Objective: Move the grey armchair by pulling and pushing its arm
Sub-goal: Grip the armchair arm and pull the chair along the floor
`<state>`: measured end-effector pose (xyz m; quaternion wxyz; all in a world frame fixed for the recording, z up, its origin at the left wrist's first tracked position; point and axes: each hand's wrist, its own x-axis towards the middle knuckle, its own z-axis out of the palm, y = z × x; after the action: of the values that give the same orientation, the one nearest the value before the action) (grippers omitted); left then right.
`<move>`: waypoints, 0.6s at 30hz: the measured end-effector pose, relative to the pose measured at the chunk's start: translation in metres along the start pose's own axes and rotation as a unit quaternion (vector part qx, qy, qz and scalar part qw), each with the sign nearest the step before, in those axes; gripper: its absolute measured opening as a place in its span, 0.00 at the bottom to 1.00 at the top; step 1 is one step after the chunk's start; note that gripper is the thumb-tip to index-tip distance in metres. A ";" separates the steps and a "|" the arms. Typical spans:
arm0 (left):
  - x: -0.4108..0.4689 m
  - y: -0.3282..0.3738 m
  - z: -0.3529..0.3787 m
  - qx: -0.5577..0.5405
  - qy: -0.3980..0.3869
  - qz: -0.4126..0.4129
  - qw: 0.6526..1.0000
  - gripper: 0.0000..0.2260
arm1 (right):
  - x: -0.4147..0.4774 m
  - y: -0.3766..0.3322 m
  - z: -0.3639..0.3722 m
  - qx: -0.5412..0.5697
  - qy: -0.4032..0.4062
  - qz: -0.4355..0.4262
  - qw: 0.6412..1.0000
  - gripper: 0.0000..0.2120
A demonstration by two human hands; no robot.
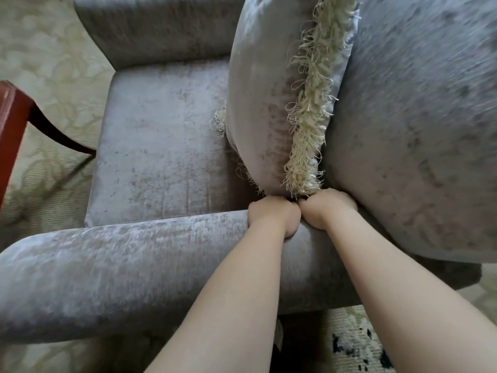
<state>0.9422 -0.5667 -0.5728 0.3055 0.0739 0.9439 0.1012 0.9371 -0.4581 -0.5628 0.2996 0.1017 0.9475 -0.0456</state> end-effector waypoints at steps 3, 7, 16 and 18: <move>0.004 -0.001 0.000 -0.019 -0.004 -0.007 1.000 0.20 | 0.002 -0.001 -0.001 -0.007 0.015 -0.006 1.000 0.24; 0.004 0.000 -0.001 -0.029 -0.006 -0.014 0.999 0.19 | 0.000 -0.002 -0.001 -0.004 0.030 -0.006 1.000 0.24; -0.004 0.001 -0.006 -0.031 -0.040 -0.010 0.999 0.21 | -0.012 0.001 0.001 0.002 0.046 0.008 0.999 0.26; -0.010 -0.002 -0.002 -0.019 -0.035 -0.004 0.999 0.20 | -0.017 0.000 0.006 -0.013 0.045 0.003 0.999 0.26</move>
<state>0.9488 -0.5705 -0.5658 0.3400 0.0673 0.9309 0.1154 0.9539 -0.4617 -0.5585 0.2583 0.1030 0.9601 -0.0281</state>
